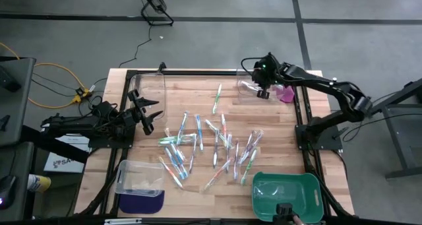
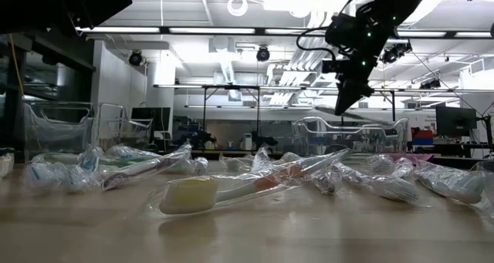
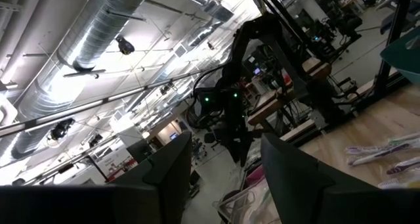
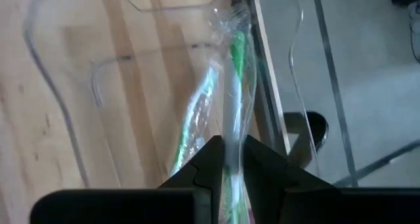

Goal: Pick & Place Toothbrushes
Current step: Put the green toothbrush into the top right transparent bin

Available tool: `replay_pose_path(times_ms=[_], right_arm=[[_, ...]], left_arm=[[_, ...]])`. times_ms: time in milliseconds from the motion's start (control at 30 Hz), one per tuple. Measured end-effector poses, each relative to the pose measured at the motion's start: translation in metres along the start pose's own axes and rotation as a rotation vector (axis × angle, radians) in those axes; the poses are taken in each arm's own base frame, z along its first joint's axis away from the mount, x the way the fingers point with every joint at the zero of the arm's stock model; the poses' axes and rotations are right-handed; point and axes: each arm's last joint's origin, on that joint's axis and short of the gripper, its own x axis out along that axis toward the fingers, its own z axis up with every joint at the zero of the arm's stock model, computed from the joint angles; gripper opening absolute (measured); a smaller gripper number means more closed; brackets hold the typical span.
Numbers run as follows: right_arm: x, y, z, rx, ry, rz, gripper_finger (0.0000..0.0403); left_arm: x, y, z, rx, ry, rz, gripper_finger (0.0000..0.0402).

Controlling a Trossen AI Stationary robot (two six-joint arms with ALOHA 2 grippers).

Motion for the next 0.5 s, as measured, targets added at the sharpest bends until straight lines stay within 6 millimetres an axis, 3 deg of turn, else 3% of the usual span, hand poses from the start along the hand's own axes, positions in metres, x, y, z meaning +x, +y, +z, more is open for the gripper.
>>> replay_pose_path(times_ms=[200, 500], right_arm=[[-0.0004, -0.0004, 0.0005, 0.062, -0.003, -0.009, 0.0088], [-0.0007, -0.0011, 0.0, 0.162, 0.01, -0.033, 0.017]], left_arm=[[0.0, -0.0003, -0.0003, 0.0, 0.003, -0.003, 0.0177], [0.0, -0.0004, -0.0005, 0.001, 0.005, -0.005, 0.0177]])
